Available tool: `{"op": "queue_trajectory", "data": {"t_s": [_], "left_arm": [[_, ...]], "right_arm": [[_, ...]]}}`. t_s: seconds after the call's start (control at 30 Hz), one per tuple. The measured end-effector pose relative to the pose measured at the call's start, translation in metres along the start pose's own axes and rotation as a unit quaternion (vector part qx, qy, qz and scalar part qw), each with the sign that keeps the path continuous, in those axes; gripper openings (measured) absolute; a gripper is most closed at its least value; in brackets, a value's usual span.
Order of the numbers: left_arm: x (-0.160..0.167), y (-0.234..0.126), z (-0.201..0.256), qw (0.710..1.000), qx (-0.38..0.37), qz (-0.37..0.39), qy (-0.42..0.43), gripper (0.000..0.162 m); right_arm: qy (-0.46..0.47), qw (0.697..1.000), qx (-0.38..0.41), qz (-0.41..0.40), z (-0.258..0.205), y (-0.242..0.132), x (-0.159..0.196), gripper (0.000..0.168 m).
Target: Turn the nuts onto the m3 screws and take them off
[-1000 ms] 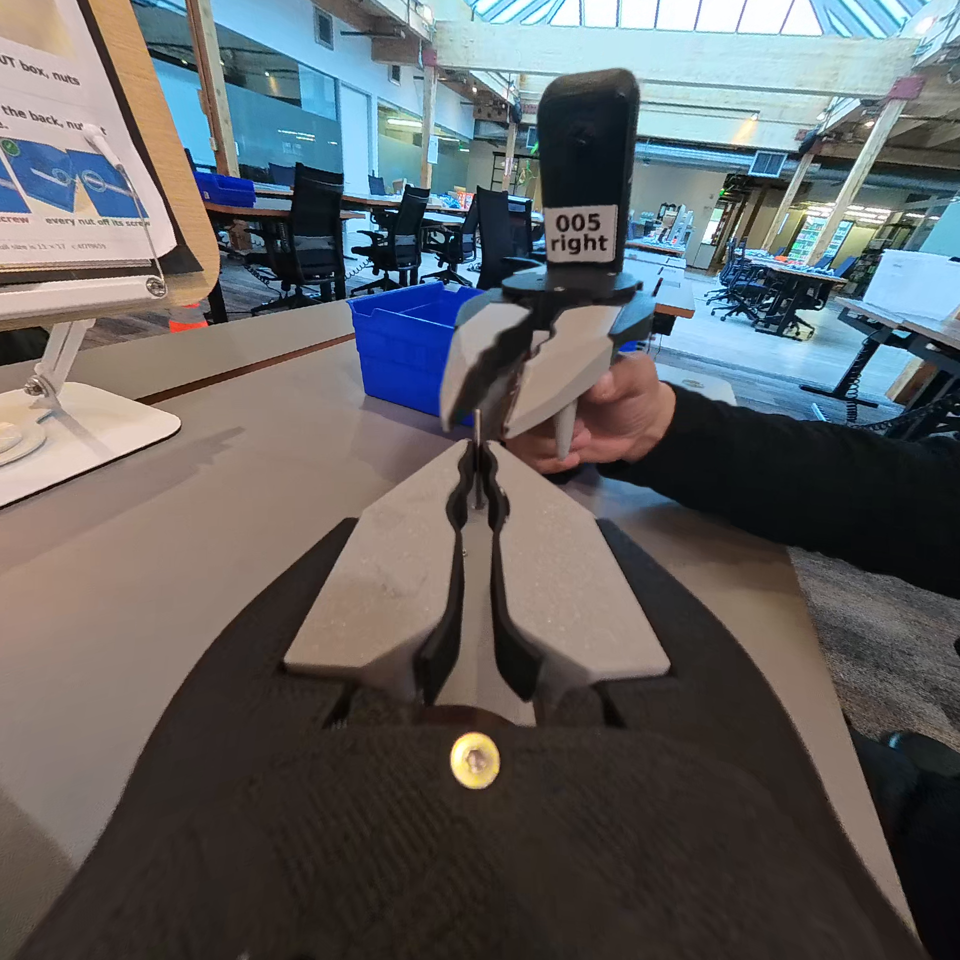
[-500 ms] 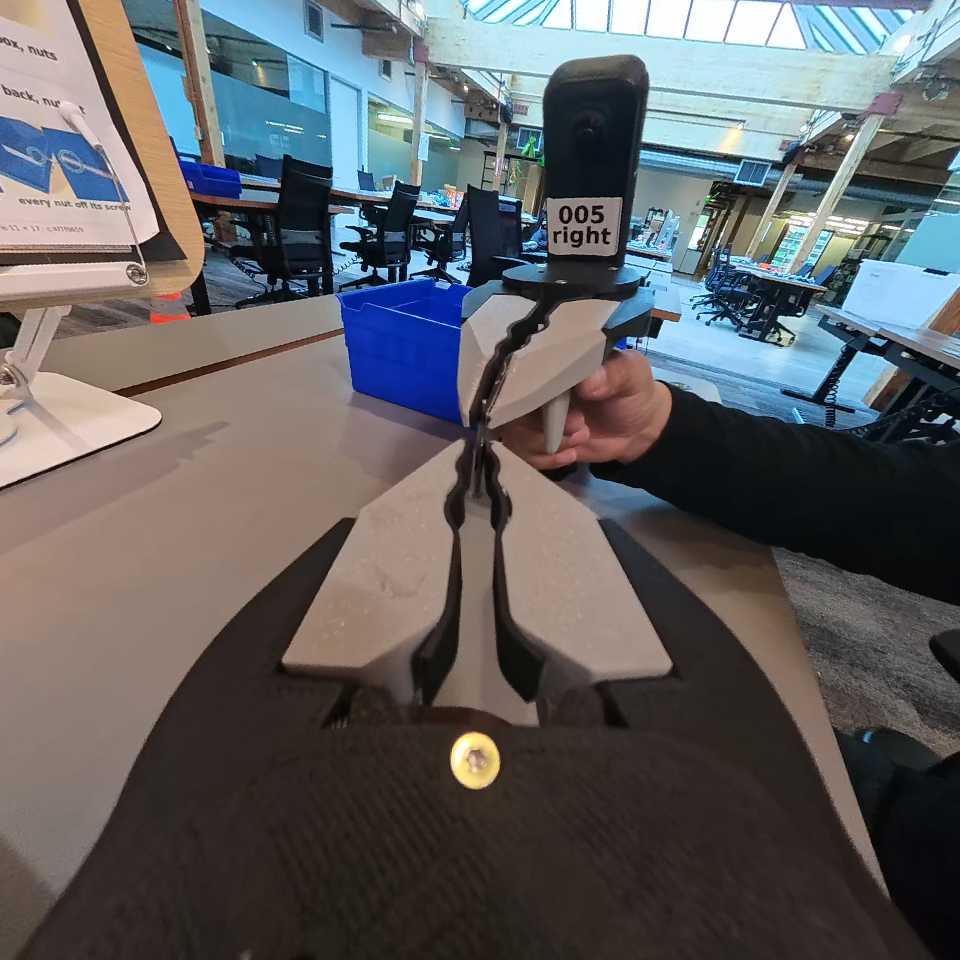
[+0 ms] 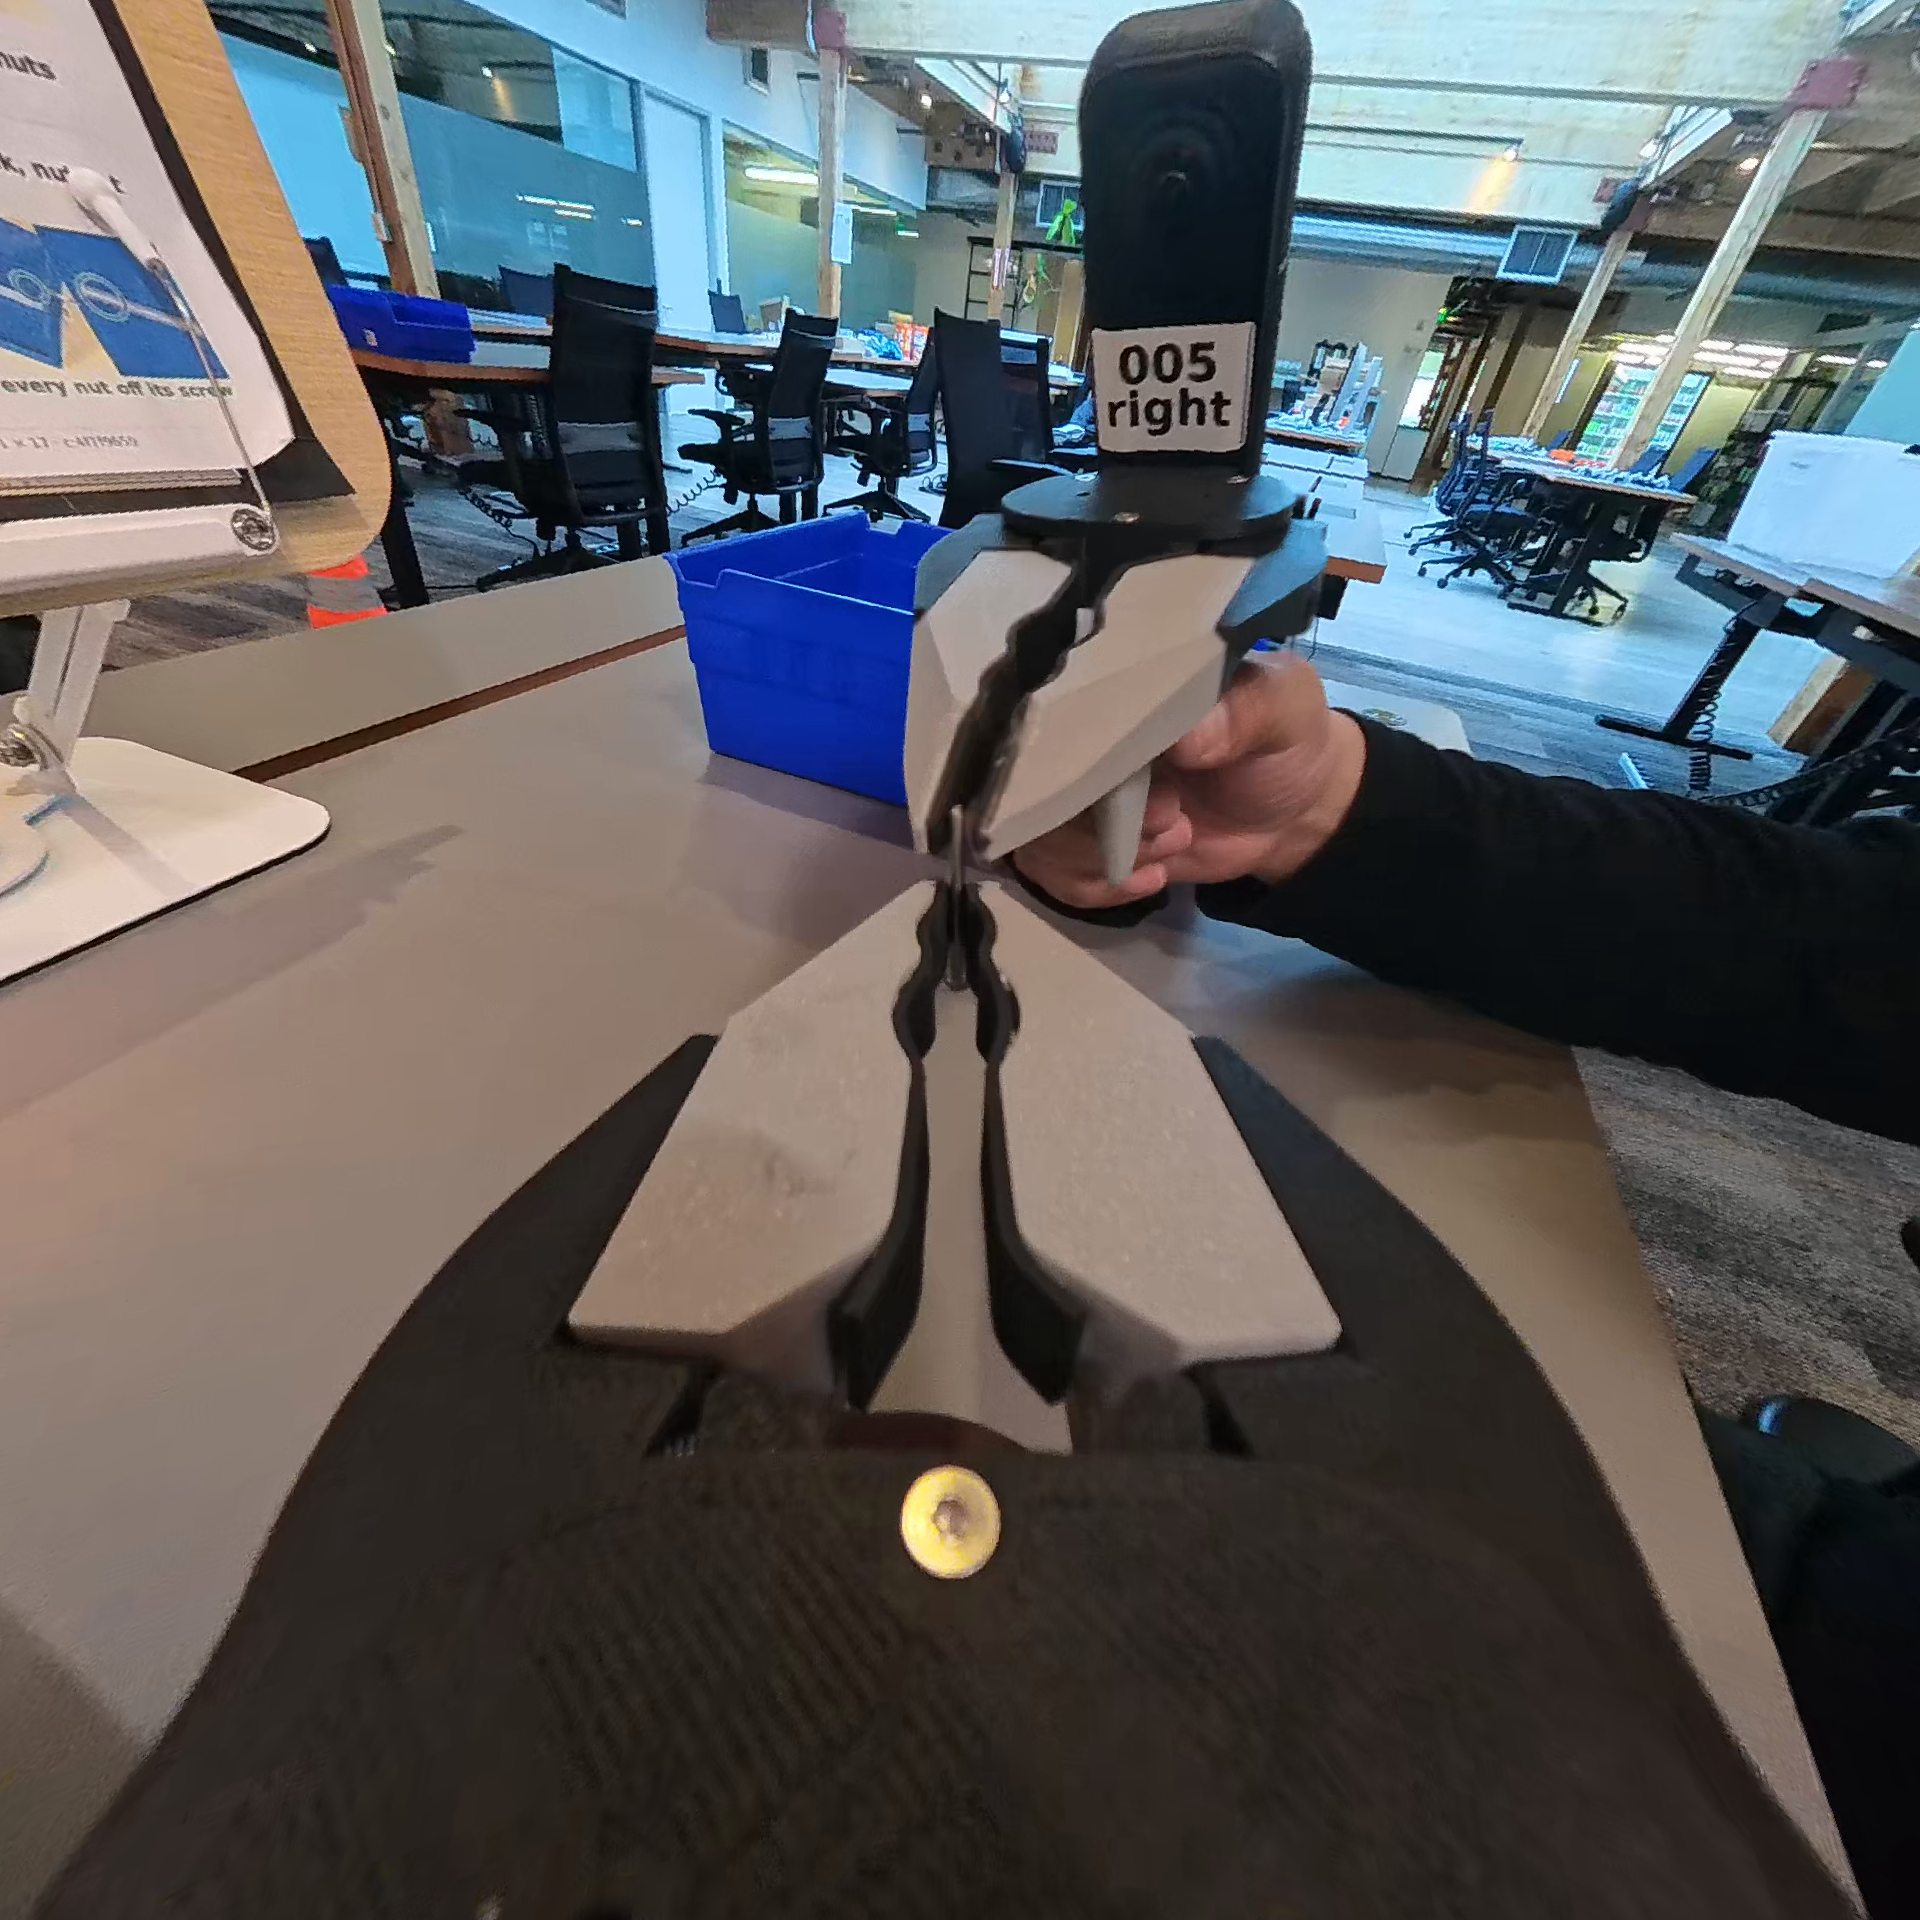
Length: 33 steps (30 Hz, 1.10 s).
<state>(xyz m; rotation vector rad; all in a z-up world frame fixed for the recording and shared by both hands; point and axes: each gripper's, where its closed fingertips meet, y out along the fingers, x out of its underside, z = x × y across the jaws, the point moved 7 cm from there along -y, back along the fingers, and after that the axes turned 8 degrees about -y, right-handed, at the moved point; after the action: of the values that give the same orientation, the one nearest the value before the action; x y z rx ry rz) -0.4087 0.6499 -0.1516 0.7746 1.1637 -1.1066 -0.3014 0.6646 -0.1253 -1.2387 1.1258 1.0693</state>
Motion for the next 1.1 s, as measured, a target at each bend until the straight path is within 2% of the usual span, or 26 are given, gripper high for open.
{"op": "queue_trajectory", "data": {"t_s": [0.1, 0.27, 0.47, 0.67, 0.83, 1.1], "left_arm": [[0.0, -0.002, -0.003, 1.0, -0.008, 0.003, 0.0, 0.0], [0.004, -0.006, -0.011, 1.0, -0.009, -0.007, -0.011, 0.0], [0.015, -0.009, -0.015, 0.999, -0.013, -0.05, 0.01, 0.0], [0.023, -0.014, -0.017, 0.997, -0.006, -0.072, 0.031, 0.0], [0.018, -0.016, -0.013, 0.998, 0.012, -0.053, 0.008, 0.0], [0.016, -0.016, -0.011, 0.999, 0.022, -0.047, -0.006, 0.0]], "right_arm": [[-0.006, 1.0, 0.015, 0.008, 0.001, -0.006, -0.005, 0.01], [-0.038, 0.997, 0.061, -0.035, 0.002, -0.021, -0.001, 0.017], [-0.023, 0.977, 0.118, -0.175, 0.012, -0.038, 0.037, 0.014], [-0.024, 0.95, 0.125, -0.286, 0.011, -0.042, 0.078, 0.012], [-0.015, 0.939, 0.122, -0.322, 0.011, -0.041, 0.094, 0.009], [-0.017, 0.935, 0.121, -0.333, 0.011, -0.045, 0.101, 0.009]]}}
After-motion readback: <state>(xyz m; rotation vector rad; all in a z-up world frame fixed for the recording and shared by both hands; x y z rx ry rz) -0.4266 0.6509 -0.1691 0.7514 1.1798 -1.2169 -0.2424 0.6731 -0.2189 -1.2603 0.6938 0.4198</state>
